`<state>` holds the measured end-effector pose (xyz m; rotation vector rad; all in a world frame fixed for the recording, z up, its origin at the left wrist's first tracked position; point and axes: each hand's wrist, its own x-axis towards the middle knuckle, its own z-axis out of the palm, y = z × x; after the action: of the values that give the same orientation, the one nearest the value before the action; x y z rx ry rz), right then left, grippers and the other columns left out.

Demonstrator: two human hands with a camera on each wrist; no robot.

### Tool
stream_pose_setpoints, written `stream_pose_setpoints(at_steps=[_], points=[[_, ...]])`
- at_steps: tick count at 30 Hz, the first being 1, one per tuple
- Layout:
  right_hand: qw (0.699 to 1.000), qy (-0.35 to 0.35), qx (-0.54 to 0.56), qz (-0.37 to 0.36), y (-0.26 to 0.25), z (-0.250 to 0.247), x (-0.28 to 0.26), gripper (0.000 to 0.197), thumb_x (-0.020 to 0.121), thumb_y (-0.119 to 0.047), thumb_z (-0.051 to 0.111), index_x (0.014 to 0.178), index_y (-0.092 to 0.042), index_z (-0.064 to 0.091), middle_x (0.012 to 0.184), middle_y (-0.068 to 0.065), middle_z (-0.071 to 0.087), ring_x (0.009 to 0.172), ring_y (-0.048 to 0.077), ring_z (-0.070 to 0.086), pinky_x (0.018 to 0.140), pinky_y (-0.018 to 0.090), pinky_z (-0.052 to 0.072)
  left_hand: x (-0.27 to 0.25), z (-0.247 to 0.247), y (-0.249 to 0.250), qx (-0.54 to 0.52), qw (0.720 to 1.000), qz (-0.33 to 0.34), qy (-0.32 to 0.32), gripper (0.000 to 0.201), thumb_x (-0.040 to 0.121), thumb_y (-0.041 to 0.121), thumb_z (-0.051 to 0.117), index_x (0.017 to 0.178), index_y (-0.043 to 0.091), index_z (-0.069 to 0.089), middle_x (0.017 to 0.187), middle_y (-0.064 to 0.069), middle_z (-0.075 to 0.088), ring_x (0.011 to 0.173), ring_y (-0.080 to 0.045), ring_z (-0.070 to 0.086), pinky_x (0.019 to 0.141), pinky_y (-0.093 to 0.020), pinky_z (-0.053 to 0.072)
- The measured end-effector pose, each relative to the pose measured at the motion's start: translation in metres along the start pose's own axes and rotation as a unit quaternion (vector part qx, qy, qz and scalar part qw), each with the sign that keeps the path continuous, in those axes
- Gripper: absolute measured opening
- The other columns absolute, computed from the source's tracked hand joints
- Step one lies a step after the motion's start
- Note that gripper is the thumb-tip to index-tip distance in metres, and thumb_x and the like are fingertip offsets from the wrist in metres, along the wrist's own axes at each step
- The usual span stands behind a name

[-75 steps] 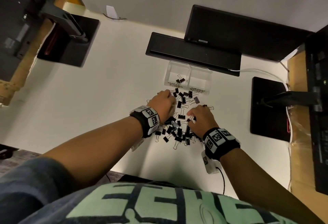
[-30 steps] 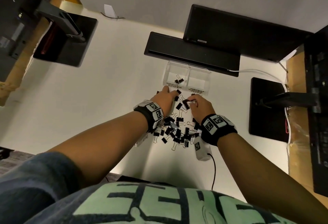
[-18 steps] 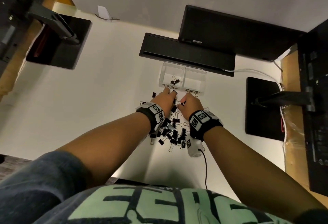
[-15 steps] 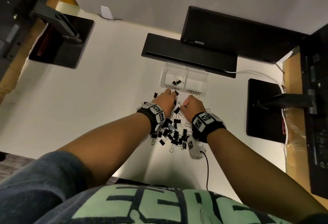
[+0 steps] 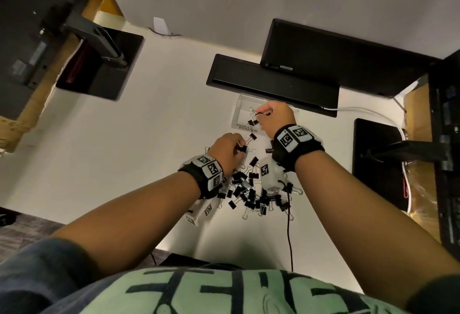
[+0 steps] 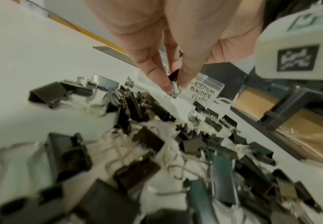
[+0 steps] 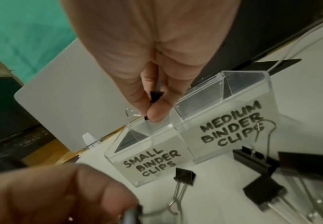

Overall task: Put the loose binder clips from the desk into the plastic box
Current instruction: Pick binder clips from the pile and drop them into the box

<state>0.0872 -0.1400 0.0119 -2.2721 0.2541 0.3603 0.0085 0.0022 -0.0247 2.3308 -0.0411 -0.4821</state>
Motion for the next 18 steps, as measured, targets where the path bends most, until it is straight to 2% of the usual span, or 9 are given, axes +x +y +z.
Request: stream_pose_setpoints(at_steps=[3, 5, 9, 11, 12, 14, 16, 18], points=[[1.0, 0.004, 0.02, 0.0, 0.003, 0.002, -0.001, 0.021, 0.088, -0.011, 0.059, 0.107, -0.017, 0.067, 0.108, 0.004, 0.068, 0.092, 0.021, 0.068, 0.085, 0.036, 0.056, 0.003, -0.012, 0.005, -0.031, 0.999, 0.006, 0.019, 0.021, 0.085, 0.012, 0.063, 0.105, 0.015, 0.06, 0.104, -0.008, 0.061, 0.085, -0.019, 0.057, 0.079, -0.026, 0.047], [0.998, 0.013, 0.064, 0.005, 0.006, -0.004, -0.006, 0.026, 0.089, -0.009, 0.056, 0.112, -0.015, 0.066, 0.11, 0.003, 0.067, 0.09, 0.019, 0.068, 0.08, 0.03, 0.057, 0.007, -0.021, 0.011, -0.05, 0.998, 0.016, 0.035, 0.019, 0.084, 0.014, 0.065, 0.103, 0.018, 0.06, 0.1, -0.007, 0.062, 0.084, -0.022, 0.061, 0.079, -0.029, 0.051], [0.988, 0.061, 0.14, 0.017, 0.019, -0.02, -0.027, 0.025, 0.09, -0.004, 0.048, 0.102, -0.013, 0.068, 0.097, 0.007, 0.068, 0.075, 0.015, 0.068, 0.057, 0.016, 0.054, 0.024, -0.037, 0.027, -0.054, 0.995, 0.042, 0.074, 0.018, 0.085, 0.015, 0.064, 0.102, 0.019, 0.061, 0.1, -0.003, 0.061, 0.083, -0.019, 0.06, 0.079, -0.032, 0.053], [0.989, 0.056, 0.133, 0.041, 0.031, -0.022, -0.04, 0.026, 0.09, -0.002, 0.045, 0.096, -0.012, 0.068, 0.087, 0.008, 0.068, 0.061, 0.012, 0.062, 0.05, 0.017, 0.05, 0.038, -0.042, 0.034, -0.018, 0.995, 0.052, 0.084, 0.019, 0.085, 0.016, 0.063, 0.104, 0.021, 0.061, 0.103, -0.004, 0.06, 0.084, -0.019, 0.059, 0.081, -0.034, 0.053], [0.99, 0.051, 0.121, 0.047, 0.038, -0.022, -0.046, 0.027, 0.089, -0.002, 0.045, 0.093, -0.013, 0.069, 0.083, 0.007, 0.068, 0.059, 0.012, 0.061, 0.051, 0.02, 0.05, 0.045, -0.043, 0.036, 0.005, 0.995, 0.056, 0.088, 0.02, 0.085, 0.018, 0.063, 0.105, 0.022, 0.061, 0.105, -0.004, 0.06, 0.084, -0.018, 0.058, 0.082, -0.034, 0.053], [0.996, 0.031, 0.074, 0.045, 0.053, -0.017, -0.055, 0.028, 0.087, -0.006, 0.046, 0.09, -0.017, 0.071, 0.083, 0.004, 0.069, 0.067, 0.015, 0.062, 0.059, 0.026, 0.05, 0.057, -0.044, 0.039, 0.055, 0.993, 0.059, 0.085, 0.023, 0.086, 0.019, 0.061, 0.108, 0.024, 0.06, 0.109, -0.005, 0.058, 0.084, -0.017, 0.055, 0.082, -0.033, 0.051], [0.999, 0.001, -0.005, 0.037, 0.065, -0.012, -0.063, 0.029, 0.087, -0.008, 0.045, 0.095, -0.019, 0.071, 0.097, 0.0, 0.069, 0.082, 0.014, 0.06, 0.071, 0.023, 0.047, 0.066, -0.043, 0.04, 0.106, 0.99, 0.058, 0.069, 0.024, 0.088, 0.018, 0.059, 0.112, 0.023, 0.059, 0.115, -0.006, 0.056, 0.09, -0.02, 0.057, 0.082, -0.035, 0.051], [0.998, -0.018, -0.048, 0.042, 0.072, -0.007, -0.066, 0.032, 0.088, -0.008, 0.044, 0.105, -0.02, 0.068, 0.11, 0.003, 0.067, 0.09, 0.015, 0.06, 0.078, 0.022, 0.045, 0.073, -0.043, 0.041, 0.146, 0.986, 0.055, 0.051, 0.026, 0.089, 0.016, 0.058, 0.114, 0.023, 0.059, 0.119, -0.008, 0.054, 0.1, -0.025, 0.058, 0.084, -0.038, 0.052]])
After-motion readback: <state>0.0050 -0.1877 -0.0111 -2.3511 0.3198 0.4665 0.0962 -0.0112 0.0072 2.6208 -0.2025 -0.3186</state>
